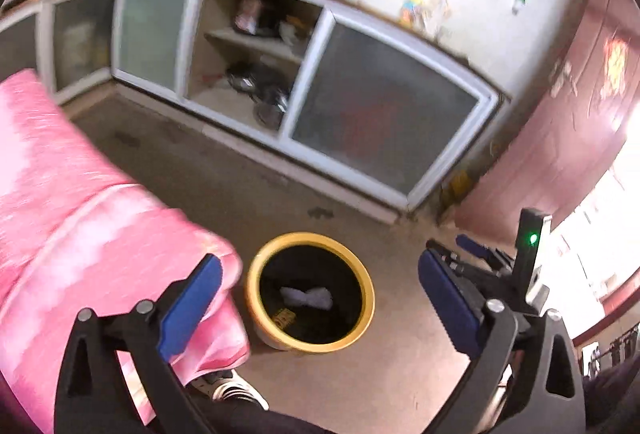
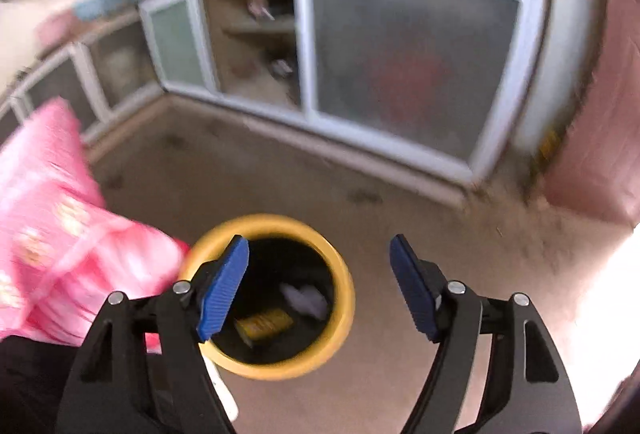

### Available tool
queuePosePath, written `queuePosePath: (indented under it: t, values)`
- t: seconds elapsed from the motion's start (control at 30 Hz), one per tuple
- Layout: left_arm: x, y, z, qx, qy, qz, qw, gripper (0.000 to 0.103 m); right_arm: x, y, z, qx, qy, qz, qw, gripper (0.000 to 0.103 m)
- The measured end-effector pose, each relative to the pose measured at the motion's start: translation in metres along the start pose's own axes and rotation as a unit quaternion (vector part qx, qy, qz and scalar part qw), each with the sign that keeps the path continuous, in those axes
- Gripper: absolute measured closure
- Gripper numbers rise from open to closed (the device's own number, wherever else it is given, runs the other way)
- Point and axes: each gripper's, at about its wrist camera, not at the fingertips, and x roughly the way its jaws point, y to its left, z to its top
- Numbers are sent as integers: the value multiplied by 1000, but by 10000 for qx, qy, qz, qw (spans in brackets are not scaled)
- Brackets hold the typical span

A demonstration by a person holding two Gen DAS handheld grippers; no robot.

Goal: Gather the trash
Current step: 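Grasp the white tissue with the left tool while the right tool grasps the white dotted cup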

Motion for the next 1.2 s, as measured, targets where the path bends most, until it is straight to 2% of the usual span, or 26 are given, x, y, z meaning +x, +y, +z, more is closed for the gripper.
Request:
queuePosePath:
  t: [0.07, 0.17, 0.23, 0.3, 0.37, 0.47, 0.53, 0.63, 0.7, 0.73, 0.8, 0.9, 1.0, 1.1, 1.2]
  values:
    - [-43, 16, -12, -48, -243, 129, 9996, 8, -17, 23, 11, -160, -299, 425, 9985, 28]
    - [-99, 41, -30, -270, -662, 622, 9955, 8, -33, 62, 27, -427, -638, 1076, 9912, 22]
    - [-139, 60, -46, -486, -857, 1159, 9884, 8, -42, 94, 34, -692, -848, 1452, 9833, 16]
    - [-170, 76, -62, -635, -1035, 1601, 9796, 8, -49, 134, 36, -1127, -945, 1870, 9713, 15]
    - [-205, 95, -82, -794, -1177, 2140, 9665, 8, -55, 174, 36, -1555, -1048, 2102, 9595, 14]
    - [-253, 125, -112, -938, -1240, 2982, 9418, 8, -63, 231, 30, -2106, -1082, 2455, 9400, 14]
    - [-278, 146, -132, -985, -1145, 3680, 9175, 8, -66, 266, 29, -2237, -993, 2711, 9309, 15]
    - [-303, 174, -152, -981, -878, 4357, 8904, 8, -68, 301, 28, -2406, -903, 2951, 9203, 15]
    - [-311, 185, -157, -977, -701, 4585, 8805, 8, -69, 321, 28, -2484, -855, 3062, 9150, 15]
    - [-314, 189, -155, -973, -669, 4635, 8782, 8, -69, 331, 28, -2524, -827, 3099, 9129, 15]
    - [-318, 198, -153, -969, -690, 4618, 8790, 8, -66, 353, 26, -2616, -763, 3121, 9101, 15]
    - [-319, 213, -149, -1016, -720, 4457, 8865, 8, -64, 375, 23, -2728, -658, 3164, 9062, 15]
    - [-312, 228, -147, -1136, -723, 4169, 8989, 8, -59, 385, 22, -2782, -594, 3180, 9044, 15]
    - [-301, 246, -144, -1422, -765, 3732, 9136, 8, -50, 396, 24, -2839, -542, 3142, 9043, 15]
    - [-291, 257, -145, -1573, -757, 3573, 9175, 8, -38, 409, 25, -2954, -423, 3102, 9026, 15]
